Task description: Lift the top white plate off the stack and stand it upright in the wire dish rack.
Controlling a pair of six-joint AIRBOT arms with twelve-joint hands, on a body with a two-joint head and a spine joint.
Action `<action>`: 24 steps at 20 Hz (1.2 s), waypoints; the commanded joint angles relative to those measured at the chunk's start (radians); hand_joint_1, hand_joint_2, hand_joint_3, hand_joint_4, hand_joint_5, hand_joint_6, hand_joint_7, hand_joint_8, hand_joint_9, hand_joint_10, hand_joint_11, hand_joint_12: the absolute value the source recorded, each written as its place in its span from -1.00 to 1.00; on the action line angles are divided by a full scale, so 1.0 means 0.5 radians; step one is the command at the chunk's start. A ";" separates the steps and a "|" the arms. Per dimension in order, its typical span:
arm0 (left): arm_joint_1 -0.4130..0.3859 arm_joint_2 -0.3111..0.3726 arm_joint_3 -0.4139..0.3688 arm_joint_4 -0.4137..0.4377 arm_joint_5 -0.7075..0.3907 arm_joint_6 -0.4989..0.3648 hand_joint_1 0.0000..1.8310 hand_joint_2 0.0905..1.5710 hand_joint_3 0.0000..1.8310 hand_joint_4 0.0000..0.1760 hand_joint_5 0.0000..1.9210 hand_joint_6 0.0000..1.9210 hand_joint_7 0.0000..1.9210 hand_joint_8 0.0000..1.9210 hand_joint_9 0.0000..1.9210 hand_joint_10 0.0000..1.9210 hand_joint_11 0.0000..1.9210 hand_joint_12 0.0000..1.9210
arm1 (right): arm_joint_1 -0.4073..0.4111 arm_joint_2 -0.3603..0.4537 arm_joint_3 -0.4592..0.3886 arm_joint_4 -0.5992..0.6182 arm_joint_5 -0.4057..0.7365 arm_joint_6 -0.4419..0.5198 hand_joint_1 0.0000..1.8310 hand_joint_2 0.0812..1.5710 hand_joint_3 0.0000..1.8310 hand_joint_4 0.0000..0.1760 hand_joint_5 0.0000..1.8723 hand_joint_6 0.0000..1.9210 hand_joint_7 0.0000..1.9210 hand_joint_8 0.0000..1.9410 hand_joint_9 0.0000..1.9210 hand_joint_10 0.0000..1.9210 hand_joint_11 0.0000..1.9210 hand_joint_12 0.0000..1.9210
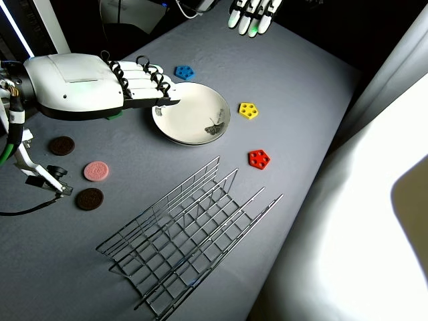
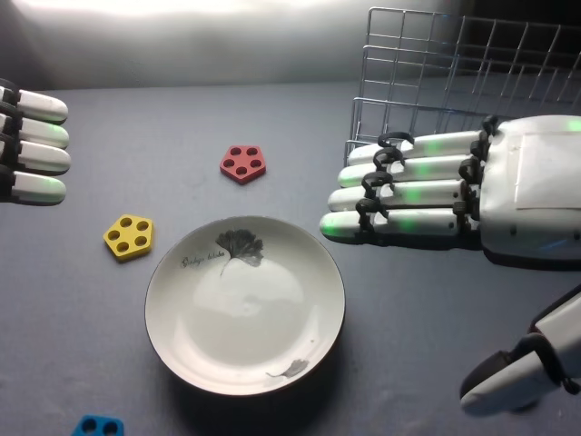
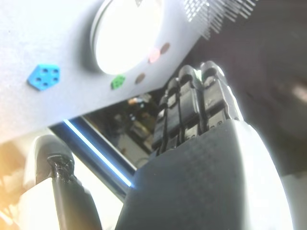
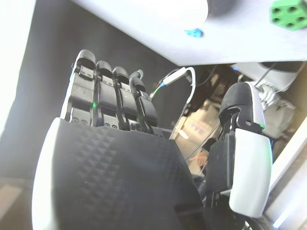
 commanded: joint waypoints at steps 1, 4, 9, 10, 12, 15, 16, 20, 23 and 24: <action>-0.035 0.015 0.005 -0.193 -0.113 0.001 -1.00 0.01 -0.98 -1.00 -1.00 -1.00 -1.00 -1.00 -1.00 -1.00 -1.00 -1.00 | 0.031 0.017 -0.004 0.115 0.154 0.001 -1.00 0.07 -0.99 -1.00 -1.00 -1.00 -1.00 -1.00 -1.00 -1.00 -1.00 -1.00; -0.034 0.010 0.005 -0.201 -0.119 -0.001 -0.97 0.03 -0.99 -1.00 -1.00 -1.00 -1.00 -1.00 -1.00 -1.00 -1.00 -1.00 | 0.034 0.017 -0.003 0.136 0.156 0.001 -1.00 0.08 -0.99 -1.00 -1.00 -1.00 -1.00 -1.00 -1.00 -1.00 -1.00 -1.00; -0.034 0.010 0.006 -0.224 -0.107 -0.033 -0.98 0.04 -0.99 -1.00 -1.00 -1.00 -1.00 -1.00 -1.00 -1.00 -1.00 -1.00 | 0.027 0.010 0.013 0.129 0.155 0.001 -1.00 0.09 -0.99 -1.00 -1.00 -1.00 -1.00 -1.00 -1.00 -1.00 -1.00 -1.00; -0.034 0.010 0.006 -0.237 -0.104 -0.039 -0.99 0.04 -0.99 -1.00 -1.00 -1.00 -1.00 -1.00 -1.00 -1.00 -1.00 -1.00 | 0.018 0.009 0.015 0.114 0.155 0.001 -1.00 0.10 -0.99 -1.00 -1.00 -1.00 -1.00 -1.00 -1.00 -1.00 -1.00 -1.00; -0.033 0.011 0.006 -0.243 -0.103 -0.060 -1.00 0.04 -1.00 -1.00 -1.00 -1.00 -1.00 -1.00 -1.00 -1.00 -1.00 -1.00 | -0.004 0.001 0.018 0.083 0.145 0.001 -0.99 0.10 -0.99 -1.00 -1.00 -1.00 -1.00 -1.00 -1.00 -1.00 -1.00 -1.00; -0.033 0.013 0.005 -0.243 -0.093 -0.115 -1.00 0.04 -1.00 -1.00 -1.00 -1.00 -1.00 -1.00 -1.00 -1.00 -1.00 -1.00 | -0.004 -0.011 0.036 0.082 0.142 0.001 -1.00 0.11 -0.99 -1.00 -1.00 -1.00 -1.00 -1.00 -1.00 -1.00 -1.00 -1.00; -0.028 0.021 0.005 -0.243 -0.078 -0.126 -1.00 0.03 -1.00 -1.00 -1.00 -1.00 -1.00 -1.00 -1.00 -1.00 -1.00 -1.00 | -0.004 -0.011 0.039 0.082 0.142 0.001 -1.00 0.11 -0.99 -1.00 -1.00 -1.00 -1.00 -1.00 -1.00 -1.00 -1.00 -1.00; 0.023 0.053 0.003 -0.218 -0.078 -0.032 -0.99 0.03 -1.00 -1.00 -1.00 -1.00 -1.00 -1.00 -1.00 -1.00 -1.00 -1.00 | -0.004 -0.033 0.071 0.059 0.143 0.000 -1.00 0.11 -0.99 -1.00 -1.00 -1.00 -1.00 -1.00 -1.00 -1.00 -1.00 -1.00; 0.062 0.051 0.053 -0.195 -0.177 -0.076 -1.00 0.03 -1.00 -1.00 -1.00 -1.00 -1.00 -1.00 -1.00 -1.00 -1.00 -1.00 | -0.017 -0.055 0.094 0.053 0.143 -0.022 -0.99 0.11 -0.99 -1.00 -1.00 -1.00 -1.00 -1.00 -1.00 -1.00 -1.00 -1.00; 0.062 0.044 0.065 -0.154 -0.182 -0.106 -0.99 0.03 -1.00 -1.00 -1.00 -1.00 -1.00 -1.00 -1.00 -1.00 -1.00 -1.00 | -0.021 -0.058 0.096 0.050 0.143 -0.028 -1.00 0.11 -0.99 -1.00 -1.00 -1.00 -1.00 -1.00 -1.00 -1.00 -1.00 -1.00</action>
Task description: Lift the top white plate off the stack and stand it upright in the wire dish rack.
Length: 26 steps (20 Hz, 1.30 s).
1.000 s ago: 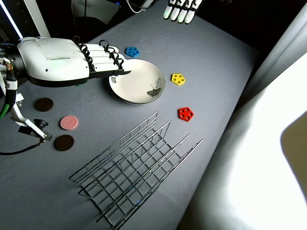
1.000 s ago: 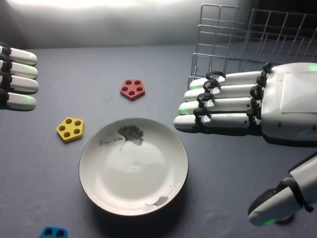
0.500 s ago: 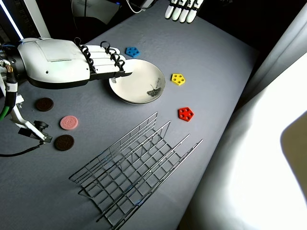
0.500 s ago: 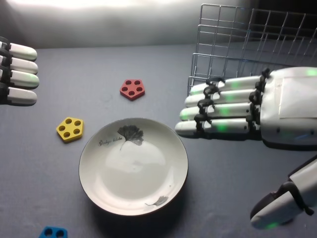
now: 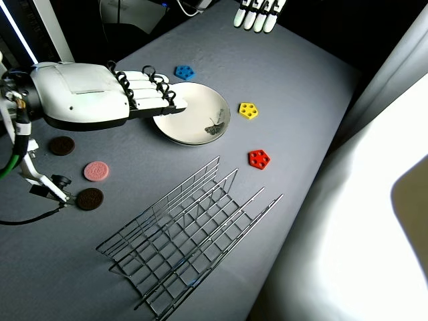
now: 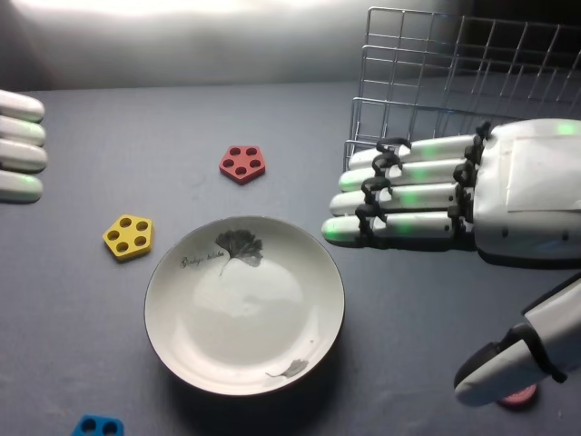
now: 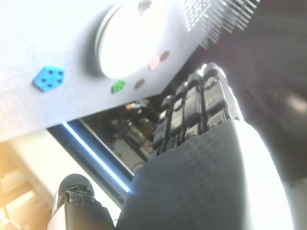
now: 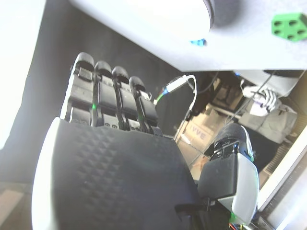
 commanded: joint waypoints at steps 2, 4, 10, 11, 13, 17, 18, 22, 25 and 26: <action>0.002 -0.004 0.038 -0.162 -0.164 -0.062 -1.00 0.03 -1.00 -1.00 -1.00 -1.00 -1.00 -1.00 -1.00 -1.00 -1.00 -1.00 | 0.000 0.019 -0.009 0.088 0.156 -0.032 -0.99 0.12 -0.99 -1.00 -1.00 -1.00 -1.00 -1.00 -1.00 -1.00 -1.00 -1.00; 0.021 -0.020 0.067 -0.162 -0.175 -0.108 -1.00 0.02 -1.00 -1.00 -1.00 -1.00 -1.00 -1.00 -1.00 -1.00 -1.00 -1.00 | -0.013 0.019 -0.020 0.083 0.163 -0.083 -0.99 0.13 -0.99 -1.00 -1.00 -1.00 -1.00 -1.00 -1.00 -1.00 -1.00 -1.00; 0.024 -0.057 0.153 -0.157 -0.223 -0.136 -1.00 0.03 -1.00 -1.00 -1.00 -1.00 -1.00 -1.00 -1.00 -1.00 -1.00 -1.00 | -0.015 0.005 -0.022 0.095 0.166 -0.100 -0.98 0.12 -1.00 -1.00 -1.00 -1.00 -1.00 -1.00 -1.00 -1.00 -1.00 -1.00; 0.060 -0.070 0.151 -0.149 -0.221 -0.144 -1.00 0.02 -1.00 -1.00 -1.00 -1.00 -1.00 -1.00 -1.00 -1.00 -1.00 -1.00 | -0.015 0.002 -0.020 0.097 0.166 -0.100 -0.97 0.12 -1.00 -1.00 -1.00 -1.00 -1.00 -1.00 -1.00 -1.00 -0.99 -1.00; 0.150 -0.074 0.099 -0.156 -0.194 -0.078 -1.00 0.02 -1.00 -1.00 -1.00 -1.00 -1.00 -1.00 -1.00 -1.00 -1.00 -1.00 | -0.015 -0.001 -0.018 0.111 0.166 -0.100 -0.97 0.13 -1.00 -1.00 -1.00 -1.00 -1.00 -1.00 -1.00 -1.00 -1.00 -1.00; 0.138 -0.071 -0.056 -0.035 -0.059 -0.012 -0.99 0.03 -1.00 -1.00 -1.00 -1.00 -1.00 -1.00 -1.00 -1.00 -1.00 -1.00 | -0.015 -0.011 -0.015 0.114 0.164 -0.099 -1.00 0.12 -1.00 -1.00 -1.00 -1.00 -1.00 -1.00 -1.00 -1.00 -0.99 -1.00; 0.108 -0.069 -0.108 0.015 -0.019 -0.007 -0.99 0.03 -1.00 -1.00 -1.00 -1.00 -1.00 -1.00 -1.00 -1.00 -1.00 -1.00 | -0.015 -0.013 -0.014 0.113 0.163 -0.099 -1.00 0.13 -1.00 -1.00 -1.00 -1.00 -1.00 -1.00 -1.00 -1.00 -1.00 -1.00; -0.055 -0.049 -0.288 0.157 0.121 -0.010 -1.00 0.02 -1.00 -1.00 -1.00 -1.00 -1.00 -1.00 -1.00 -1.00 -1.00 -1.00 | -0.027 -0.022 -0.004 0.101 0.162 -0.099 -1.00 0.12 -1.00 -1.00 -1.00 -1.00 -1.00 -1.00 -1.00 -1.00 -0.99 -1.00; -0.113 -0.050 -0.371 0.219 0.203 -0.025 -1.00 0.03 -1.00 -1.00 -1.00 -1.00 -1.00 -1.00 -1.00 -1.00 -1.00 -1.00 | -0.048 -0.052 0.033 0.102 0.156 -0.099 -0.97 0.13 -1.00 -1.00 -1.00 -1.00 -1.00 -1.00 -1.00 -1.00 -1.00 -1.00; -0.128 -0.050 -0.400 0.240 0.229 -0.025 -0.99 0.04 -0.99 -1.00 -1.00 -1.00 -1.00 -1.00 -1.00 -1.00 -1.00 -1.00 | -0.054 -0.062 0.045 0.110 0.151 -0.099 -0.98 0.13 -1.00 -1.00 -1.00 -1.00 -1.00 -1.00 -1.00 -1.00 -1.00 -1.00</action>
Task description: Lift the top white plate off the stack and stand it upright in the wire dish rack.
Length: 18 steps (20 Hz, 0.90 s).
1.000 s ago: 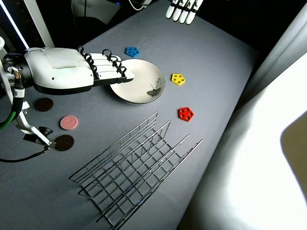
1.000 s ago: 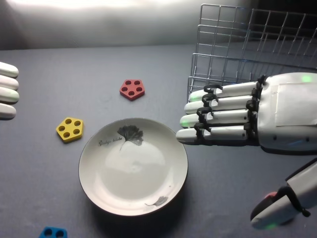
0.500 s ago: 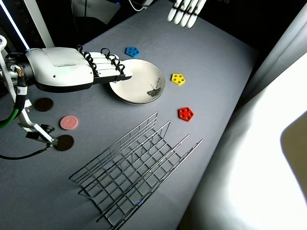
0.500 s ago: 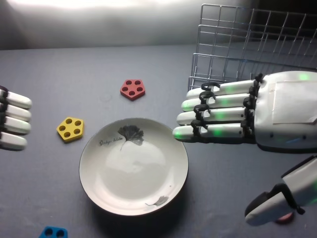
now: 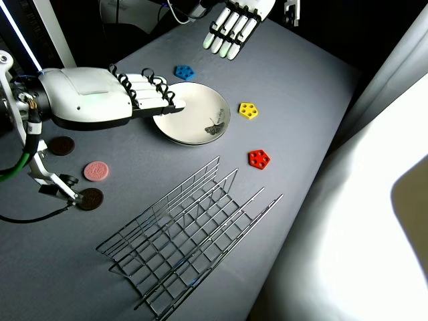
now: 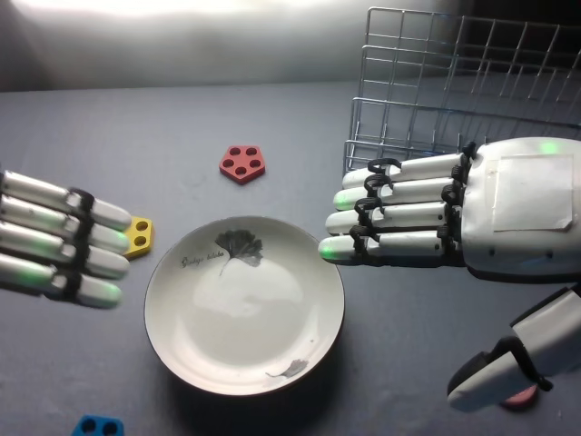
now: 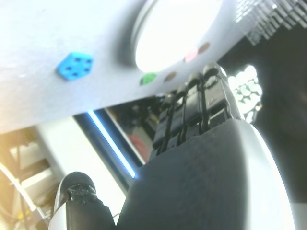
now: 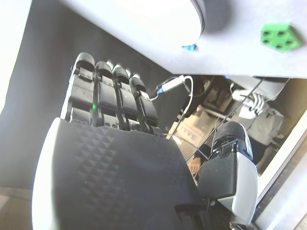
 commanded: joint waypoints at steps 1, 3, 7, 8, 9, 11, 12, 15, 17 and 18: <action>-0.057 0.021 -0.038 -0.113 -0.073 -0.009 -0.99 0.04 -1.00 -1.00 -1.00 -1.00 -1.00 -1.00 -1.00 -1.00 -1.00 -1.00 | 0.004 0.009 0.007 0.098 0.145 -0.002 -1.00 0.14 -1.00 -1.00 -1.00 -1.00 -1.00 -1.00 -1.00 -1.00 -1.00 -1.00; -0.076 0.022 -0.110 -0.079 -0.016 -0.007 -1.00 0.03 -1.00 -1.00 -1.00 -1.00 -1.00 -1.00 -1.00 -1.00 -1.00 -1.00 | -0.010 -0.004 0.032 0.112 0.145 -0.002 -1.00 0.14 -1.00 -1.00 -1.00 -1.00 -1.00 -1.00 -1.00 -1.00 -1.00 -1.00; -0.088 0.033 -0.272 -0.044 0.116 -0.005 -0.98 0.04 -1.00 -1.00 -1.00 -1.00 -1.00 -1.00 -1.00 -1.00 -1.00 -1.00 | -0.052 -0.039 0.097 0.166 0.197 -0.002 -1.00 0.13 -1.00 -1.00 -1.00 -1.00 -1.00 -1.00 -1.00 -1.00 -0.99 -1.00; -0.094 0.033 -0.305 -0.034 0.151 -0.004 -0.99 0.04 -1.00 -1.00 -1.00 -1.00 -1.00 -1.00 -1.00 -1.00 -1.00 -1.00 | -0.061 -0.050 0.108 0.166 0.200 -0.002 -0.99 0.14 -1.00 -1.00 -1.00 -1.00 -1.00 -1.00 -1.00 -1.00 -1.00 -1.00; -0.101 0.033 -0.331 -0.025 0.196 0.000 -1.00 0.04 -1.00 -1.00 -1.00 -1.00 -1.00 -1.00 -1.00 -1.00 -1.00 -1.00 | -0.069 -0.062 0.119 0.166 0.203 -0.002 -0.99 0.14 -1.00 -1.00 -1.00 -1.00 -1.00 -1.00 -1.00 -1.00 -0.99 -0.99; -0.108 0.032 -0.360 -0.025 0.273 0.003 -0.99 0.05 -1.00 -1.00 -1.00 -1.00 -1.00 -1.00 -1.00 -1.00 -1.00 -1.00 | -0.078 -0.087 0.141 0.185 0.236 -0.002 -1.00 0.13 -1.00 -1.00 -1.00 -1.00 -1.00 -1.00 -1.00 -1.00 -0.97 -0.99; -0.111 0.029 -0.362 -0.027 0.299 0.003 -1.00 0.04 -1.00 -1.00 -1.00 -1.00 -1.00 -1.00 -1.00 -1.00 -1.00 -1.00 | -0.085 -0.097 0.148 0.192 0.249 -0.002 -1.00 0.13 -1.00 -1.00 -1.00 -1.00 -1.00 -1.00 -1.00 -1.00 -0.99 -1.00; -0.131 0.009 -0.356 0.011 0.380 0.001 -0.99 0.04 -1.00 -1.00 -1.00 -1.00 -1.00 -1.00 -1.00 -1.00 -1.00 -1.00 | -0.091 -0.107 0.153 0.207 0.269 -0.002 -1.00 0.12 -1.00 -1.00 -1.00 -1.00 -1.00 -1.00 -1.00 -1.00 -0.99 -1.00; -0.148 -0.013 -0.350 0.051 0.416 0.001 -0.99 0.05 -1.00 -1.00 -1.00 -1.00 -1.00 -1.00 -1.00 -1.00 -1.00 -1.00 | -0.088 -0.113 0.160 0.233 0.280 -0.002 -0.99 0.13 -1.00 -1.00 -1.00 -1.00 -1.00 -1.00 -1.00 -1.00 -0.97 -0.99; -0.148 -0.022 -0.350 0.059 0.432 0.002 -0.99 0.05 -1.00 -1.00 -1.00 -1.00 -1.00 -1.00 -1.00 -1.00 -1.00 -1.00 | -0.084 -0.117 0.161 0.238 0.281 -0.002 -0.99 0.13 -1.00 -1.00 -1.00 -1.00 -1.00 -1.00 -1.00 -1.00 -0.98 -0.99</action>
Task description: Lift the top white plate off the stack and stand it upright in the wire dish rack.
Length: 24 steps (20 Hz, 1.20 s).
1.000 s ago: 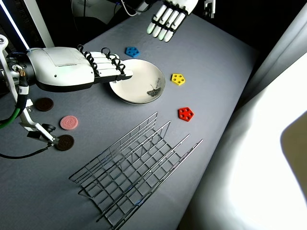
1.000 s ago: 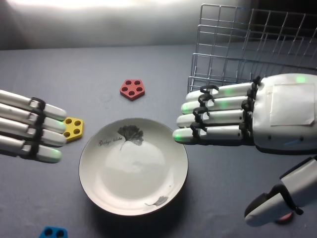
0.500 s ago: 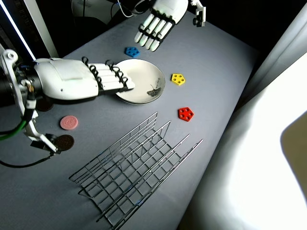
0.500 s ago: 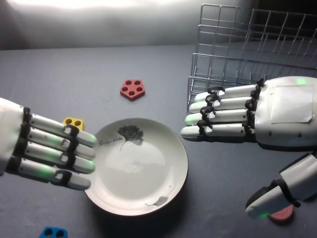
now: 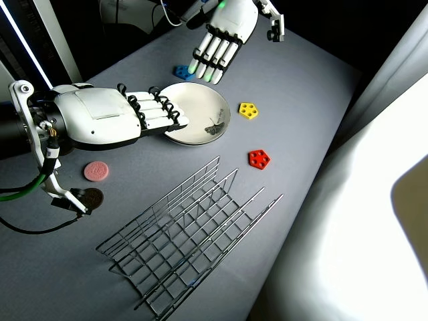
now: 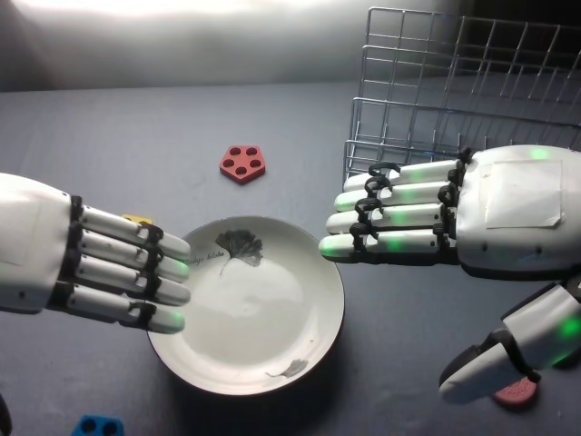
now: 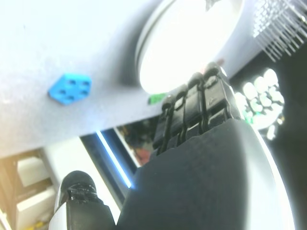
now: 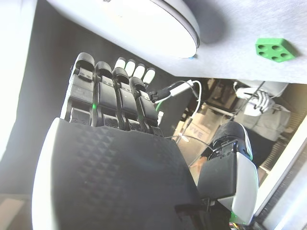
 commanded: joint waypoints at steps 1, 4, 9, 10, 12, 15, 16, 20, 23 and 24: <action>-0.049 -0.004 -0.004 -0.135 -0.076 -0.001 -0.99 0.04 -1.00 -1.00 -1.00 -1.00 -1.00 -1.00 -1.00 -1.00 -1.00 -1.00 | 0.022 0.011 -0.002 0.104 0.178 0.005 -1.00 0.12 -1.00 -1.00 -1.00 -1.00 -1.00 -1.00 -1.00 -1.00 -0.99 -0.99; -0.050 -0.029 -0.011 -0.128 -0.032 -0.001 -0.99 0.04 -1.00 -1.00 -1.00 -1.00 -1.00 -1.00 -1.00 -1.00 -1.00 -1.00 | 0.042 0.014 -0.011 0.121 0.178 0.005 -1.00 0.13 -1.00 -1.00 -1.00 -1.00 -1.00 -1.00 -1.00 -1.00 -1.00 -1.00; -0.052 -0.066 -0.012 -0.087 0.011 0.000 -1.00 0.04 -1.00 -1.00 -1.00 -1.00 -1.00 -1.00 -1.00 -1.00 -1.00 -1.00 | 0.057 0.022 -0.010 0.141 0.180 0.004 -1.00 0.11 -1.00 -1.00 -1.00 -1.00 -1.00 -1.00 -1.00 -1.00 -1.00 -1.00; -0.049 -0.072 -0.013 -0.070 0.025 0.000 -0.98 0.04 -1.00 -1.00 -1.00 -1.00 -1.00 -1.00 -1.00 -1.00 -1.00 -1.00 | 0.053 0.022 -0.007 0.141 0.189 0.002 -1.00 0.11 -1.00 -1.00 -1.00 -1.00 -1.00 -1.00 -1.00 -1.00 -0.99 -1.00; -0.037 -0.077 -0.017 -0.051 0.041 0.000 -0.96 0.04 -1.00 -1.00 -1.00 -1.00 -1.00 -1.00 -1.00 -1.00 -1.00 -1.00 | 0.045 0.020 0.002 0.149 0.215 -0.007 -1.00 0.11 -1.00 -1.00 -1.00 -1.00 -1.00 -1.00 -1.00 -1.00 -1.00 -1.00; -0.010 -0.094 -0.017 -0.013 0.067 -0.001 -0.99 0.04 -1.00 -1.00 -1.00 -1.00 -1.00 -1.00 -1.00 -1.00 -1.00 -1.00 | 0.045 0.017 0.014 0.183 0.224 -0.011 -1.00 0.11 -1.00 -1.00 -1.00 -1.00 -1.00 -1.00 -1.00 -1.00 -1.00 -1.00; 0.001 -0.104 -0.016 0.008 0.078 0.000 -0.99 0.04 -1.00 -1.00 -1.00 -1.00 -1.00 -1.00 -1.00 -1.00 -1.00 -1.00 | 0.045 0.015 0.018 0.186 0.227 -0.011 -1.00 0.11 -1.00 -1.00 -1.00 -1.00 -1.00 -1.00 -1.00 -1.00 -1.00 -1.00; 0.013 -0.134 0.000 0.028 0.112 0.000 -1.00 0.04 -1.00 -1.00 -1.00 -1.00 -1.00 -1.00 -1.00 -1.00 -1.00 -1.00 | 0.028 0.011 0.029 0.186 0.274 -0.041 -1.00 0.12 -1.00 -1.00 -1.00 -1.00 -1.00 -1.00 -1.00 -1.00 -1.00 -1.00; 0.023 -0.163 0.017 0.037 0.154 0.000 -1.00 0.04 -1.00 -1.00 -1.00 -1.00 -1.00 -1.00 -1.00 -1.00 -1.00 -1.00 | 0.016 0.008 0.032 0.186 0.290 -0.089 -1.00 0.13 -1.00 -1.00 -1.00 -1.00 -1.00 -1.00 -1.00 -1.00 -1.00 -1.00; 0.028 -0.173 0.023 0.038 0.166 0.000 -0.98 0.03 -1.00 -1.00 -1.00 -1.00 -1.00 -1.00 -1.00 -1.00 -1.00 -1.00 | 0.011 0.007 0.033 0.186 0.297 -0.101 -1.00 0.13 -1.00 -1.00 -1.00 -1.00 -1.00 -1.00 -1.00 -1.00 -1.00 -1.00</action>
